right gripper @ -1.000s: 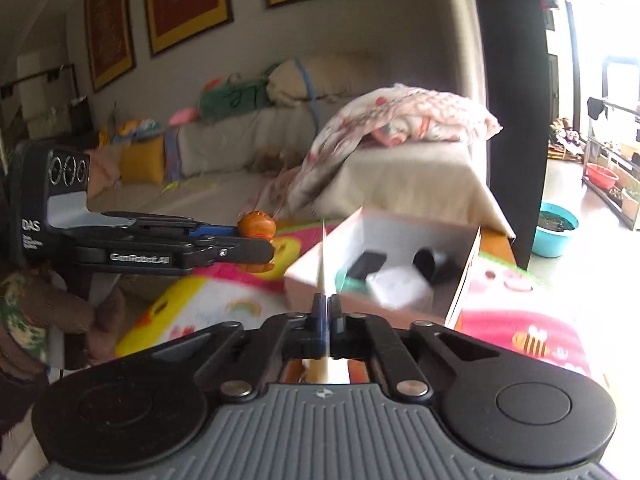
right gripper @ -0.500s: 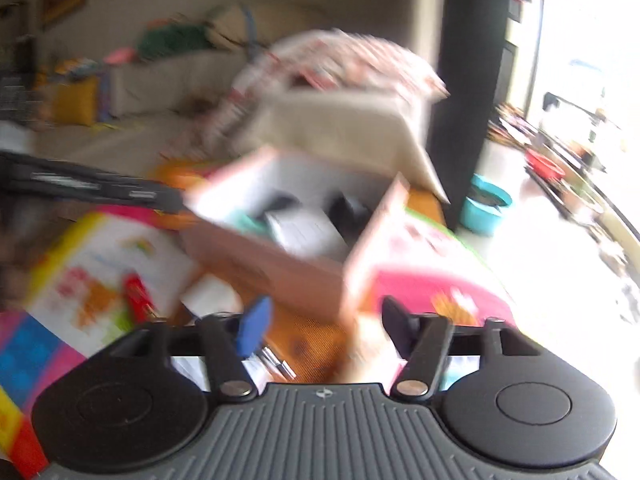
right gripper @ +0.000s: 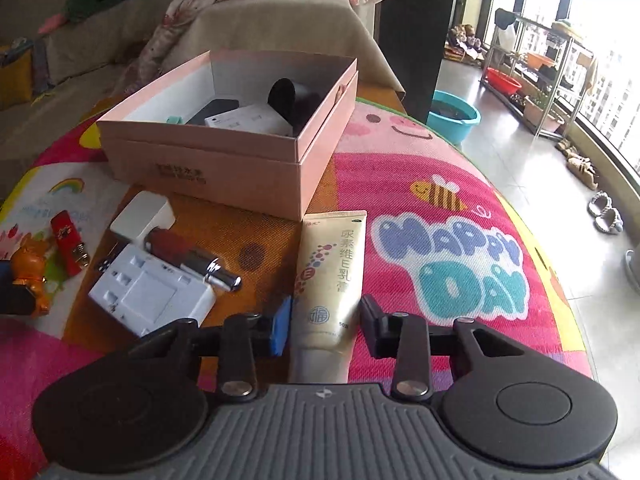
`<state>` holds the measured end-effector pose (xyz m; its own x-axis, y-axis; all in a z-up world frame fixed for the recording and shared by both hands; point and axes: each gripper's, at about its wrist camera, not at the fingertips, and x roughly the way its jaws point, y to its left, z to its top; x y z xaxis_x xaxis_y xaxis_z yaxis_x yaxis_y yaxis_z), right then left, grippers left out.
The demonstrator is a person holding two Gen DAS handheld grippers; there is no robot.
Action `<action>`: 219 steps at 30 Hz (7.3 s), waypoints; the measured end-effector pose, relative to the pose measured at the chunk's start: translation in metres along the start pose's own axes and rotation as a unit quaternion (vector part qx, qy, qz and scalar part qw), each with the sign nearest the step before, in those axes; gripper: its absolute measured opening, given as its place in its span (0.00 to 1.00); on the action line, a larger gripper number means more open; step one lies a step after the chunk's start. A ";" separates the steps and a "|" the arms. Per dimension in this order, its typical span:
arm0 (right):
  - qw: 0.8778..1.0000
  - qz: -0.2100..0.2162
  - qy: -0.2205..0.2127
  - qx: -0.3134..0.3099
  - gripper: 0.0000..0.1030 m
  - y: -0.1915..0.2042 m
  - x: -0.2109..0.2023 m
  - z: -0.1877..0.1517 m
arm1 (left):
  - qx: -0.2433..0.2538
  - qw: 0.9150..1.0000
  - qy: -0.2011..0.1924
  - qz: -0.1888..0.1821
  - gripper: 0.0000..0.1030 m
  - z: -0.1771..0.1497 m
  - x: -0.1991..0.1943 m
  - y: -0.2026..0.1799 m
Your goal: Organize rigid objects
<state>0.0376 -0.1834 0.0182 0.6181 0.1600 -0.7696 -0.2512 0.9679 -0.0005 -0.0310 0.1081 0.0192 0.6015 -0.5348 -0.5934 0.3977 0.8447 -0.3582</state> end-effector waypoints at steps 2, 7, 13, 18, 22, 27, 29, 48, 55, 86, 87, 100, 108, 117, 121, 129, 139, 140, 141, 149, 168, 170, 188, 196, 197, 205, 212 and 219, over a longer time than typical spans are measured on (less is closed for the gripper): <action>1.000 0.022 0.004 0.002 0.35 0.002 -0.014 -0.006 | 0.002 1.000 -0.002 0.000 0.37 -0.002 -0.003 -0.001; 0.998 0.058 -0.032 -0.014 0.34 0.013 -0.069 -0.008 | 0.004 1.000 -0.021 -0.010 0.37 0.001 -0.011 -0.005; 0.989 0.110 -0.099 -0.028 0.00 0.032 -0.117 0.024 | 0.033 0.996 -0.081 0.000 0.37 0.048 -0.027 -0.011; 0.983 0.113 -0.143 -0.031 0.00 0.039 -0.123 0.054 | 0.032 0.993 -0.113 0.009 0.37 0.082 -0.034 -0.013; 0.983 0.099 -0.143 -0.059 0.02 0.041 -0.113 0.047 | 0.027 0.994 -0.108 0.001 0.37 0.072 -0.034 -0.010; 0.982 0.079 -0.123 -0.121 0.77 0.061 -0.075 0.017 | -0.024 0.997 -0.075 0.013 0.37 0.039 -0.021 0.010; 0.980 0.081 -0.117 -0.136 0.78 0.069 -0.060 0.010 | -0.042 0.997 -0.064 0.019 0.37 0.026 -0.018 0.017; 0.979 0.120 -0.053 -0.155 0.89 0.086 0.018 0.000 | -0.095 0.994 -0.046 0.009 0.37 -0.016 -0.024 0.034; 0.972 0.208 0.003 -0.113 0.88 0.081 0.012 0.000 | -0.086 0.996 -0.039 -0.001 0.37 -0.017 -0.020 0.025; 0.984 0.102 -0.050 -0.137 0.46 0.084 -0.048 -0.028 | 0.002 1.000 0.006 -0.009 0.37 -0.014 -0.020 -0.015; 0.985 0.101 -0.057 -0.131 0.46 0.078 -0.055 -0.026 | 0.009 1.000 0.001 -0.012 0.37 -0.009 -0.022 -0.018; 0.977 0.050 -0.199 -0.060 0.46 0.036 -0.065 0.082 | 0.018 0.992 -0.123 -0.014 0.36 0.175 0.023 -0.002; 0.983 0.037 -0.176 -0.025 0.73 0.028 -0.014 0.123 | -0.084 0.993 -0.063 0.044 0.37 0.203 0.114 0.046; 0.992 0.041 -0.122 -0.016 0.82 0.024 -0.002 0.030 | -0.067 0.985 -0.131 0.084 0.37 0.116 0.038 0.043; 0.994 0.068 -0.076 0.041 0.82 0.027 0.026 0.028 | -0.116 0.982 -0.126 0.080 0.37 0.073 0.021 0.050; 0.987 0.055 -0.066 0.133 0.84 0.050 0.059 0.044 | -0.165 0.980 -0.092 0.068 0.37 0.043 0.032 0.063; 0.989 0.135 -0.056 -0.002 0.50 0.075 0.035 0.022 | -0.133 0.990 -0.040 -0.003 0.36 0.039 0.070 0.044; 0.990 0.133 -0.053 -0.016 0.50 0.075 0.032 0.015 | -0.123 0.992 -0.036 -0.009 0.36 0.038 0.072 0.039; 0.990 0.125 -0.060 -0.032 0.49 0.076 0.026 0.007 | -0.110 0.993 -0.029 -0.016 0.36 0.037 0.074 0.033; 0.986 0.096 -0.078 -0.115 0.70 0.076 -0.010 -0.037 | -0.040 0.998 0.006 -0.046 0.36 0.028 0.071 -0.001; 0.989 0.101 -0.095 0.041 0.81 0.020 -0.005 -0.042 | -0.133 0.991 -0.012 -0.003 0.32 0.070 0.111 0.037; 0.989 0.106 -0.095 0.043 0.83 0.019 -0.005 -0.043 | -0.114 0.993 0.001 -0.018 0.30 0.069 0.114 0.030; 0.991 0.093 -0.091 0.029 0.84 0.025 -0.004 -0.041 | 0.012 1.000 -0.024 -0.006 0.29 0.005 0.025 -0.017; 0.993 0.050 -0.079 0.069 0.85 0.016 0.011 -0.010 | 0.057 0.997 -0.011 0.046 0.37 -0.019 0.021 -0.027; 0.994 0.046 -0.077 0.063 0.85 0.018 0.015 -0.006 | 0.055 0.998 -0.010 0.042 0.37 -0.020 0.022 -0.026; 0.997 0.027 -0.067 -0.027 0.88 0.049 0.037 0.008 | 0.068 0.997 -0.002 0.038 0.37 -0.017 0.036 -0.038; 0.998 0.030 -0.055 -0.014 0.89 0.063 0.051 0.028 | 0.065 0.997 -0.008 0.041 0.39 -0.016 0.043 -0.038; 0.995 0.003 -0.057 0.084 0.93 0.054 0.058 0.039 | 0.056 0.997 -0.034 0.029 0.39 -0.025 0.041 -0.032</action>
<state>0.0886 -0.1142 -0.0016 0.7002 0.1781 -0.6913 -0.1338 0.9840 0.1179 -0.0365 0.0602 -0.0116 0.6694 -0.4880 -0.5601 0.4330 0.8690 -0.2396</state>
